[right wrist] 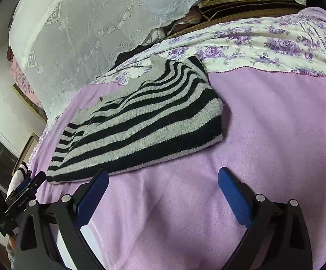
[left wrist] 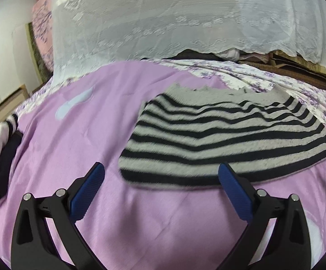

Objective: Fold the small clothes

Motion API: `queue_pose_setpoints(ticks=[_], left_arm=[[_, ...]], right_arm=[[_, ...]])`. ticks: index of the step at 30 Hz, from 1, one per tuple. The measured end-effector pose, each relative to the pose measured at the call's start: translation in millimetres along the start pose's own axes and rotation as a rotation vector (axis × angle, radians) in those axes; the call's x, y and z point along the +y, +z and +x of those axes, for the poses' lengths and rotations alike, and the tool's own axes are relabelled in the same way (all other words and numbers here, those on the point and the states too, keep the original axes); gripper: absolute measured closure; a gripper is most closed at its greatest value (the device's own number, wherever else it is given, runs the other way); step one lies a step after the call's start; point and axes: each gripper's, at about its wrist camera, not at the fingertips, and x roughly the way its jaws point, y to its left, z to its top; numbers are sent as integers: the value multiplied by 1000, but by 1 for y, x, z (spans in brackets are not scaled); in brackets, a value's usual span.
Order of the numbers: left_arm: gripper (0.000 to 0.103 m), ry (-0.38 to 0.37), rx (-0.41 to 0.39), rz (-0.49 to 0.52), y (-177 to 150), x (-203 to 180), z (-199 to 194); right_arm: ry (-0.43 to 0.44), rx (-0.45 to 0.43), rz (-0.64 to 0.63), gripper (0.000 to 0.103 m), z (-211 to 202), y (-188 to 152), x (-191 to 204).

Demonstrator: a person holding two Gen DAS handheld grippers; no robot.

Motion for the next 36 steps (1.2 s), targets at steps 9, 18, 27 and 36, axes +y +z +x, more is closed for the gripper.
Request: queue_pose_setpoints(ticks=[9,18,27,36], left_arm=[[4,-93,47,-2,41,-37,32],[4,-110,172,-39,23,-41,88],[4,-120,169,-47,21,-38,88],[4,-135,174,-64,25,-35,88]], right_arm=[[43,-39,73,5,2,8,-11],[20,-99,197,4,18,26,-17],[69,-240,467,14,43,51,-19],[19,-207,357,26,51,44,-9]])
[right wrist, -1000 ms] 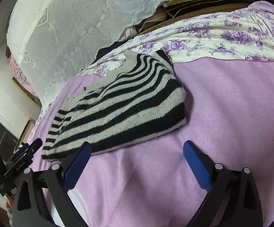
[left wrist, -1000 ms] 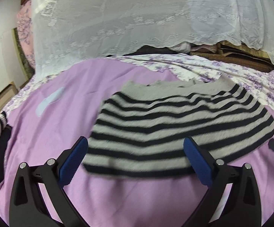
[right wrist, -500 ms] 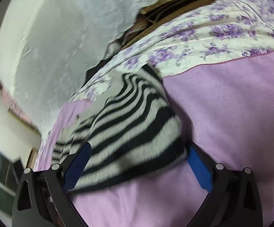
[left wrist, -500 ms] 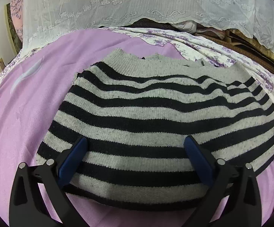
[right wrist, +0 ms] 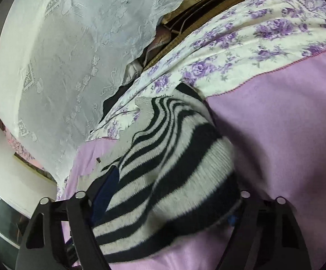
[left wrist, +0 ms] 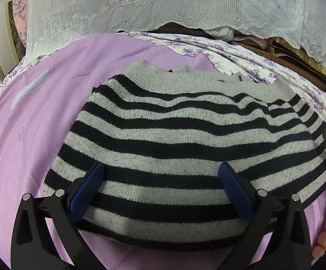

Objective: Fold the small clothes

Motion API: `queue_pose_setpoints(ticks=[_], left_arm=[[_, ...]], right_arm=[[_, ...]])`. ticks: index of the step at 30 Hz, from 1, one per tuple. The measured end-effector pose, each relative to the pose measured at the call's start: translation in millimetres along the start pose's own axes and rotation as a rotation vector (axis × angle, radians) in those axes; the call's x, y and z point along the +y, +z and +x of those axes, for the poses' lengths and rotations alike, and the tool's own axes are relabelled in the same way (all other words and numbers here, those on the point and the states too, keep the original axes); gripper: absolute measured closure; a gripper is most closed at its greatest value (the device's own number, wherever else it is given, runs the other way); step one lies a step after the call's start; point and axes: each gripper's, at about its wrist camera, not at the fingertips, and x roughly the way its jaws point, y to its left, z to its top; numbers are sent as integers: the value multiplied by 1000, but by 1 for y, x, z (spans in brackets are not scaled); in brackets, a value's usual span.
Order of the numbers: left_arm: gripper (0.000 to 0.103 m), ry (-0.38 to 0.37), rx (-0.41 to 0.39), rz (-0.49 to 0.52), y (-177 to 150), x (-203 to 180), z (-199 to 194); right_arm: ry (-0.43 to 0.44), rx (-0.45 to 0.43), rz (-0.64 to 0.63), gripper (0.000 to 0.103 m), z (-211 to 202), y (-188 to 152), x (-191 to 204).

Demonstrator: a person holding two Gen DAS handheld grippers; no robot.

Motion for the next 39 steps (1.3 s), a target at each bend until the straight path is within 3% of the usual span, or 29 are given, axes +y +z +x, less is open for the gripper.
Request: queue_pose_setpoints(ticks=[3,5,7,10,14,22,28,34,39], left_arm=[[4,-22,-5,-49,9,3,1],[4,-74,-8,-85,14,3,0],[4,-101,-17,-79,16,-1,-1],[4,-29,15,28,11,-23,13],[4,13,2,63,10,-30,15],[4,-2,-9,53,7,-26,13],[4,-3,-9,54,7,-26,13],[4,-9,-10,51,8,-25,12],[5,-84,-44,5,15,-21,0]], right_arm=[[-36,-45,26,30,7,3,-1],[-36,-63,33,35,11,5,-1],[-26,-68,56,46,17,8,-5],[-7,-49,81,56,22,11,-10],[10,14,44,56,28,11,-7],[42,114,-154,12,37,-7,27],[68,118,-137,8,35,-6,25],[150,73,-36,12,23,-2,10],[114,94,-73,11,26,-4,16]])
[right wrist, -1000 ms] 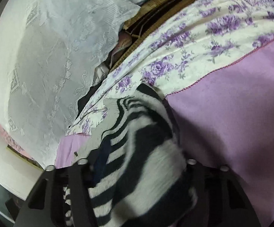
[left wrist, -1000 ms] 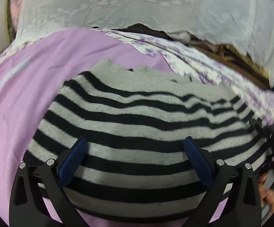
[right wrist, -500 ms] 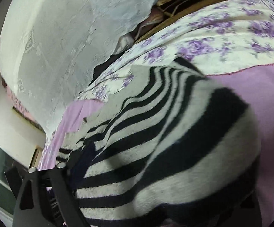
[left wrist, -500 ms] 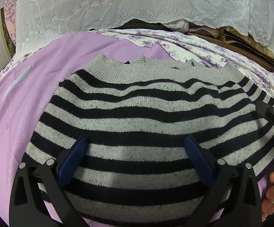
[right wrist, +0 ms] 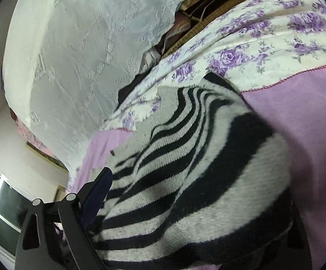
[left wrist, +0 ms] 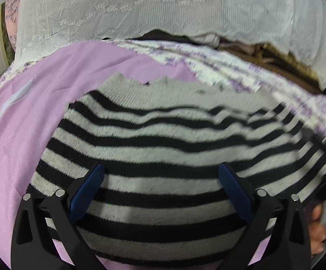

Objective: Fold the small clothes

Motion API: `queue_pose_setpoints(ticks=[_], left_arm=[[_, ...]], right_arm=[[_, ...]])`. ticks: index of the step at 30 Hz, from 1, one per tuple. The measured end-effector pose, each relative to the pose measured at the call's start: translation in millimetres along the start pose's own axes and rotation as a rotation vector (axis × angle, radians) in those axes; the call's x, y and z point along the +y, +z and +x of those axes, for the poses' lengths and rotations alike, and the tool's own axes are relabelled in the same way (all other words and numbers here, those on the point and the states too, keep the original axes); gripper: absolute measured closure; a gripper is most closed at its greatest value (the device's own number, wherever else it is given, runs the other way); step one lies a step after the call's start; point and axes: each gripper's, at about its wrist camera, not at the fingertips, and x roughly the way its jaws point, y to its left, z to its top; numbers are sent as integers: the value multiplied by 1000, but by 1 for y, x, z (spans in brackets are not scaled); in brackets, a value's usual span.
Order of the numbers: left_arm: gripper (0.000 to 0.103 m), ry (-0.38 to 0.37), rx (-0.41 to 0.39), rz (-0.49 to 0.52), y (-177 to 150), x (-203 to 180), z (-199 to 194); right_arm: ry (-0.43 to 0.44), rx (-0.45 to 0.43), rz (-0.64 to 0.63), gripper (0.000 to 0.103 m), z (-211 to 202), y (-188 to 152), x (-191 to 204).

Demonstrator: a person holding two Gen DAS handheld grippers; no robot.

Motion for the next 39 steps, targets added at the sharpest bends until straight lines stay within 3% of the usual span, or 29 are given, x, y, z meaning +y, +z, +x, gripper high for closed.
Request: queue_pose_setpoints(ticks=[3,5,11,12,15,16,23,27,30,39], left_arm=[[4,7,15,-6,5,-4,6],[4,61,84,21,6,-8,28],[4,112,62,59,3,-16,28],[4,109,63,57,3,-14,28],[4,106,61,58,2,-13,28],[4,104,59,59,2,-13,27],[4,88,55,59,0,-11,25],[4,108,57,73,0,-14,26],[4,111,55,75,-1,-15,26],[4,52,41,49,-10,2,5]], right_arm=[[4,-24,15,11,-1,0,-2],[-4,-37,13,11,0,-1,-1],[-60,-31,-7,14,3,-3,1],[-71,-37,9,23,1,-3,-2],[-65,-51,148,74,-4,-2,-27],[-31,-49,188,79,-4,-1,-34],[33,-66,263,80,-6,-1,-46],[-5,-94,261,81,-3,-1,-43],[20,-97,274,83,-4,-2,-44],[18,-87,239,83,-4,5,-40]])
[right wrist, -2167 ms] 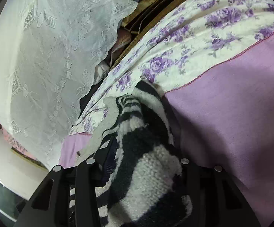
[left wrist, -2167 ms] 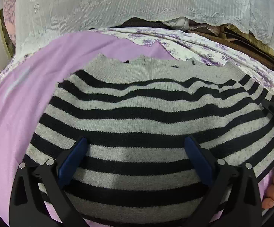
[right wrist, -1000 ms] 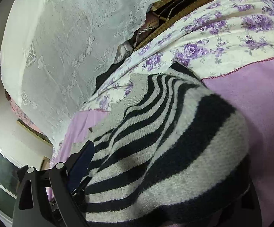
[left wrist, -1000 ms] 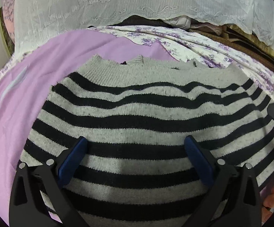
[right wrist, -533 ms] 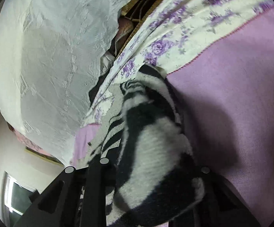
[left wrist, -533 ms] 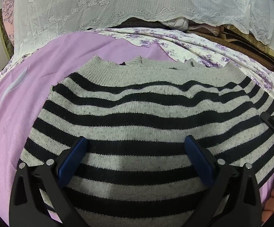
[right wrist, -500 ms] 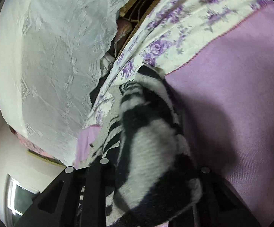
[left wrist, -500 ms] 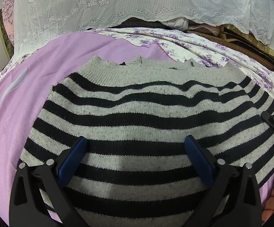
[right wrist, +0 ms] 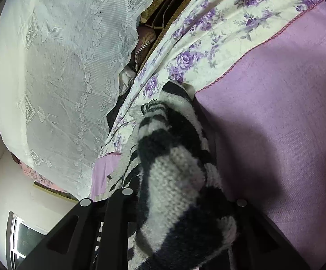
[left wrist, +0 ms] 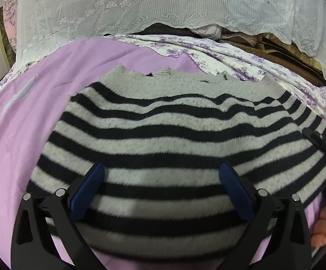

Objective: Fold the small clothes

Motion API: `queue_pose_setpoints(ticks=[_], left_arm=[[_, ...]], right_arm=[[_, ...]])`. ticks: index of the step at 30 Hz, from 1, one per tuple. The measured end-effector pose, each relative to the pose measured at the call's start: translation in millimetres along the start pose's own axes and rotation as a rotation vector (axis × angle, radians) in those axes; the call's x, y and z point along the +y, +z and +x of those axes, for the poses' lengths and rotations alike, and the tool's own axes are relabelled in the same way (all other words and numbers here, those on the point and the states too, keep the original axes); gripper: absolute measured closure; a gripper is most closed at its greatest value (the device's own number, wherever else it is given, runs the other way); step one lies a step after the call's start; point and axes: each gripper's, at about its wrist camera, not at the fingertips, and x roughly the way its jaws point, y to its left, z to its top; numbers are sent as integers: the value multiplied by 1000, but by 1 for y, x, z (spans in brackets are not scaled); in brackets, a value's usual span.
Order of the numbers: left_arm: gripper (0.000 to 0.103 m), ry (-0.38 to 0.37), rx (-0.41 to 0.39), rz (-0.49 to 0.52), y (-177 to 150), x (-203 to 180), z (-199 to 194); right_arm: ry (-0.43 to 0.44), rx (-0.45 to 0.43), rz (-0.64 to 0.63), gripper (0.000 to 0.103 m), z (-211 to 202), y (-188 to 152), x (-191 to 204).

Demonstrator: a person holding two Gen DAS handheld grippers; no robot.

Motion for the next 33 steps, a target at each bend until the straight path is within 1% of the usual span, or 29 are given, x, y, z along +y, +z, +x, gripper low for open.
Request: queue_pose_setpoints(ticks=[3,5,8,11,12,14,15,16,18,21,22,23,25,28,29,30,31,33], left_arm=[[4,30,-27,-8,-6,11,-17],[4,41,-42,-20,-9,21,-27],[4,43,-62,-61,-12,44,-43],[4,40,-65,-122,-9,72,-47],[4,33,-56,-147,-8,79,-45],[5,-16,-16,-230,-6,94,-35],[5,-46,-3,-253,-5,97,-32],[5,-52,-1,-260,-4,97,-31],[5,-29,-24,-233,-1,88,-33],[5,-20,-64,-180,4,67,-39],[5,2,-87,-151,5,58,-42],[5,39,-110,-110,4,47,-44],[5,112,-124,-40,2,32,-42],[5,217,-111,47,-2,16,-33],[5,239,-102,66,-2,14,-30],[5,251,-95,73,-2,14,-29],[5,245,-93,64,-1,17,-31],[5,206,-96,13,2,33,-38]], right_arm=[[-14,-14,-62,83,-3,0,10],[-18,-20,-77,83,-2,1,13],[-11,-20,-77,83,-4,2,14],[-18,-35,-141,83,-8,0,25],[-21,-40,-156,83,-9,-1,29],[-24,-55,-207,83,-14,-3,41],[-23,-61,-227,83,-16,-4,46],[-23,-70,-254,83,-19,-5,53],[-38,-85,-313,83,-22,-9,66],[-51,-99,-372,83,-24,-15,82],[-50,-100,-382,83,-25,-16,85],[-50,-102,-388,83,-26,-16,87],[-51,-101,-395,83,-28,-17,90],[-49,-89,-386,83,-28,-18,92],[-50,-86,-386,83,-26,-17,95],[-50,-82,-387,83,-26,-17,97],[-48,-80,-386,83,-27,-18,98],[-47,-74,-387,83,-27,-20,103]])
